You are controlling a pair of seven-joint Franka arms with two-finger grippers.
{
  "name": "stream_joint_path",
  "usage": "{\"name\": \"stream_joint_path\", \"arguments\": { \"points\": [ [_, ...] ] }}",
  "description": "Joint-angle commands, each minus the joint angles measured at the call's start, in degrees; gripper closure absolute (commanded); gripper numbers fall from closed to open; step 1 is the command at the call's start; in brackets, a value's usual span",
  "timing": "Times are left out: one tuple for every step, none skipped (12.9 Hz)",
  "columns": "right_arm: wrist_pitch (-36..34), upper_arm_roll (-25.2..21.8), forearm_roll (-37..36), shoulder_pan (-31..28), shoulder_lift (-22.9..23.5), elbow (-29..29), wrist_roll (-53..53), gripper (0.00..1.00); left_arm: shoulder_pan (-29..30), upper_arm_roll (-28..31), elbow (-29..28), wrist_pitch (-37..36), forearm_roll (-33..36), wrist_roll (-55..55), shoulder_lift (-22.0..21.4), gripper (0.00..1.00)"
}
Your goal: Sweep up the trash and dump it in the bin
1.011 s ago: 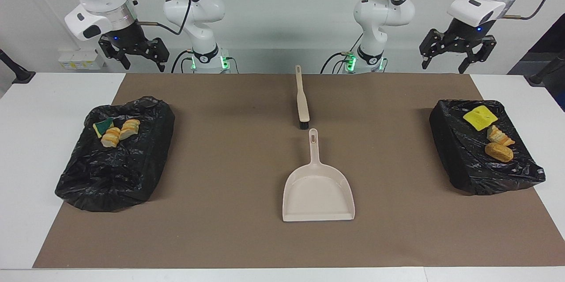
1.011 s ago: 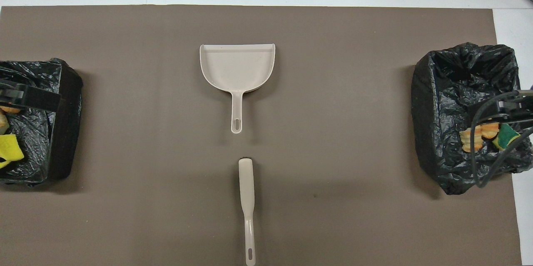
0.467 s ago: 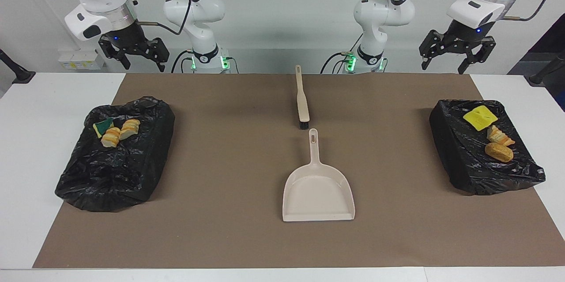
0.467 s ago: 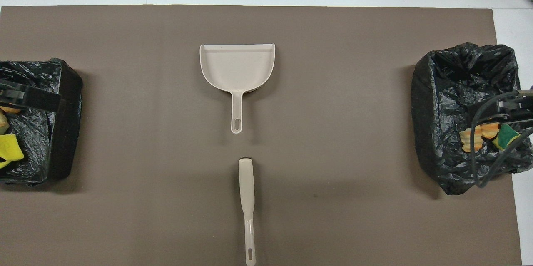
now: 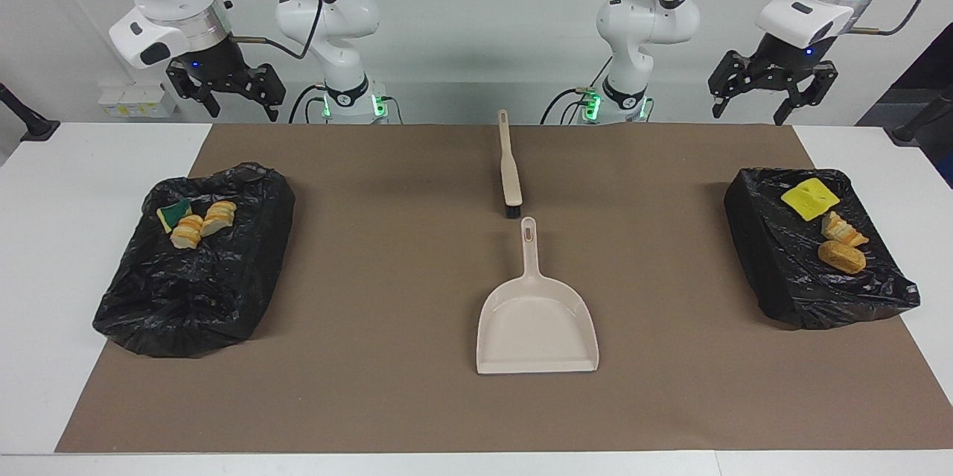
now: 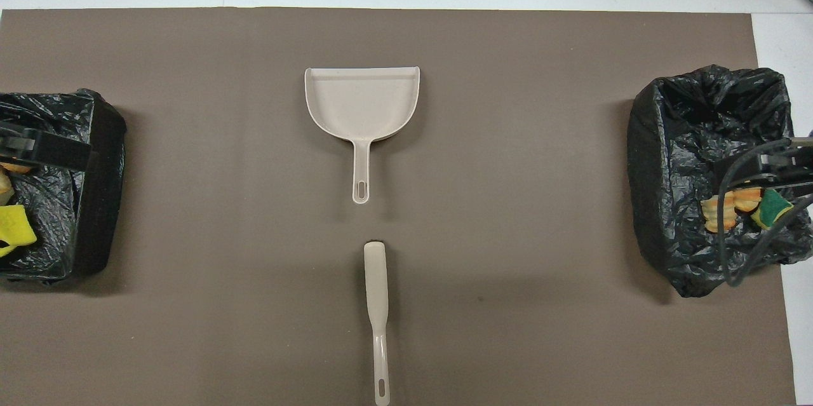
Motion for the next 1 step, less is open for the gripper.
{"name": "stream_joint_path", "arguments": {
  "points": [
    [0.3, 0.0, 0.4, -0.6, -1.2, -1.3, -1.1, 0.0, 0.5, 0.0, -1.7, 0.3, -0.4, 0.2, -1.4, 0.0]
  ]
}}
